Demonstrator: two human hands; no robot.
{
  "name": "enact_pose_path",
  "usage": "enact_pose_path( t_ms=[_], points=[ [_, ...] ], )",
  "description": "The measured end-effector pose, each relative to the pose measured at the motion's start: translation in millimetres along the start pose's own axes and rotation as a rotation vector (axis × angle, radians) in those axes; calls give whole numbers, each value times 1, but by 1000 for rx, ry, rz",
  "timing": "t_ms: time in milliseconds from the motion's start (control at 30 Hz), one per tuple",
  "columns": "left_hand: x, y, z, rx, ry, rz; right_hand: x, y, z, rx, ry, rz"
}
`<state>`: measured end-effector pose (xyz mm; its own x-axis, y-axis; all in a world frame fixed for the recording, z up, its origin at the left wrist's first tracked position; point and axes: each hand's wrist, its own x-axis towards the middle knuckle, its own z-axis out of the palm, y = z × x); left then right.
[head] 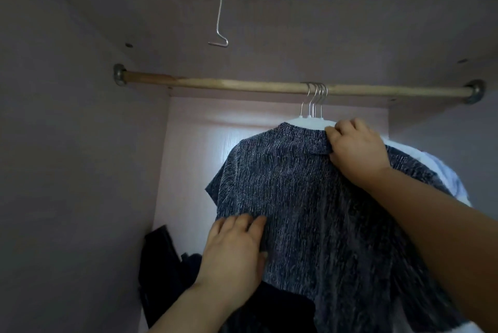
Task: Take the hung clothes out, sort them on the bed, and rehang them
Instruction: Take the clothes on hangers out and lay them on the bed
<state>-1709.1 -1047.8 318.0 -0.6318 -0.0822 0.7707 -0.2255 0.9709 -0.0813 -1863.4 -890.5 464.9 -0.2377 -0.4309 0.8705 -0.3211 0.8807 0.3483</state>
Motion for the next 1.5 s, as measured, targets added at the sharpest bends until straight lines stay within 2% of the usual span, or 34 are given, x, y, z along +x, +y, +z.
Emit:
enact_pose_path(
  t_ms=[167, 267, 333, 467, 567, 733, 833, 933, 1033, 1233, 1400, 1500],
  points=[
    [11, -7, 0, 4, 7, -4, 11, 6, -12, 311, 66, 122],
    [16, -10, -7, -27, 15, -30, 21, 7, -31, 373, 79, 144],
    [19, -12, -13, -44, 91, -63, 23, 5, -40, 395, 109, 159],
    [27, -19, -29, -88, 360, -96, 27, 4, -46, 383, 146, 154],
    [31, -20, -44, -104, 419, -112, 32, 9, -51, 481, 170, 183],
    [29, -30, -60, -126, 512, -141, 12, -2, -62, 700, 109, 82],
    [27, -32, -69, -126, 471, -197, -13, -17, -66, 784, 18, -40],
    [19, -34, -77, -85, 300, -235, -34, -25, -72, 834, -38, -173],
    [3, -36, -76, -83, 169, -198, -50, -27, -78, 869, -84, -194],
    [-29, -40, -65, -89, 253, -50, -83, -29, -100, 918, -201, -224],
    [-55, -27, -73, -323, 223, -81, -125, -23, -139, 812, -345, -208],
    [-75, -11, -79, -435, 182, -65, -162, -17, -164, 742, -347, -150]
  ],
)
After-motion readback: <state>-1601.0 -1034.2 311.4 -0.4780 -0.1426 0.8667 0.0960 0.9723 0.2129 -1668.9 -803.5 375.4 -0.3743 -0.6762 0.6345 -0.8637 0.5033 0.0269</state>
